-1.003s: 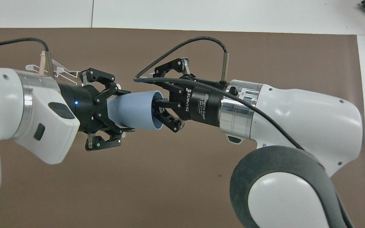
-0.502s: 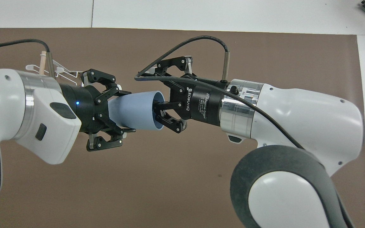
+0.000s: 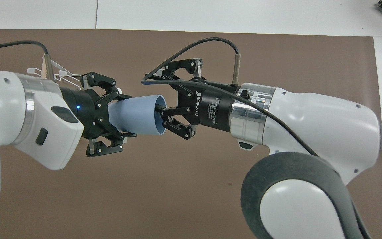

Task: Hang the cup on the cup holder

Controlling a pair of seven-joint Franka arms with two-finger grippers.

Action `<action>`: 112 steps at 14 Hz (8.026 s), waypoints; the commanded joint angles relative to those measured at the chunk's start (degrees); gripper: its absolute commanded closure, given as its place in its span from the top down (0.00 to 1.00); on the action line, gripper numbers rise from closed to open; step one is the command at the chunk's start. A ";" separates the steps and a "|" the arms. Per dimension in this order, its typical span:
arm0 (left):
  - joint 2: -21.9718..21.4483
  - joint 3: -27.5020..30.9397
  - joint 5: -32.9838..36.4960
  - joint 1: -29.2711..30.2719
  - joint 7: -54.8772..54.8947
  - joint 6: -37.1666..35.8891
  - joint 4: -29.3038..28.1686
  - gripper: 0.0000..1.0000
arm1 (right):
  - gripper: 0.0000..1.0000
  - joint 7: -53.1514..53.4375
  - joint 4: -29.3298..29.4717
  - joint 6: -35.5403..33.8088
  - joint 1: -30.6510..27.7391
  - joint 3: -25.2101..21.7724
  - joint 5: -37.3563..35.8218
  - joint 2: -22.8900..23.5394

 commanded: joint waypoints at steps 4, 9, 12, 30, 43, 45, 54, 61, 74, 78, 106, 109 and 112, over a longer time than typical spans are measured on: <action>0.12 -0.19 23.13 -0.78 -1.10 -1.12 -0.81 0.00 | 0.73 -21.88 0.27 -0.79 -0.17 0.36 -6.66 0.69; 8.54 -0.28 45.01 -4.37 -1.19 -2.96 0.32 0.00 | 0.72 -32.02 0.79 -10.18 -0.79 0.27 -32.46 0.69; 18.03 -0.28 58.49 -6.15 -1.10 -6.84 8.31 0.00 | 0.71 -32.89 3.24 -20.96 -0.44 0.36 -50.86 0.69; 18.48 0.25 67.74 -2.03 -13.41 2.64 -3.36 0.00 | 1.00 -59.26 9.14 -47.56 -13.62 -1.22 -69.71 -0.45; 18.40 0.25 67.74 0.62 -13.76 9.60 -8.63 0.00 | 1.00 -59.18 7.21 -39.03 -18.28 -1.13 -69.62 -0.45; 18.40 0.34 67.74 0.62 -13.76 9.78 -8.73 0.00 | 1.00 -59.18 7.12 -38.68 -18.28 -1.13 -69.62 -0.45; 18.57 0.34 72.39 -0.08 -13.32 8.64 -6.88 0.00 | 1.00 -59.18 2.11 -33.58 -18.80 -1.13 -69.45 -2.30; 18.57 0.25 73.19 2.02 -13.50 12.49 -8.02 0.00 | 1.00 -58.74 2.46 -34.54 -19.42 -1.22 -69.45 -2.30; 18.05 0.25 73.19 5.37 -13.50 18.04 -10.83 0.81 | 1.00 -58.91 2.38 -34.90 -19.24 -1.13 -69.45 -2.30; 18.13 0.25 73.01 5.02 -13.41 17.43 -10.40 0.93 | 1.00 -58.91 2.46 -35.42 -19.24 -1.13 -69.45 -2.30; -0.24 1.04 10.17 9.14 -47.16 -19.31 0.49 1.00 | 1.00 -58.91 2.46 -35.78 -19.33 -1.22 -69.45 -2.39; 1.52 1.04 2.54 12.74 -52.24 -20.01 4.80 1.00 | 1.00 -58.91 2.46 -35.78 -19.33 -1.13 -69.45 -2.39; 2.40 1.13 2.87 12.93 -52.70 -20.19 6.56 1.00 | 1.00 -58.91 2.46 -35.78 -19.33 -1.22 -69.45 -2.39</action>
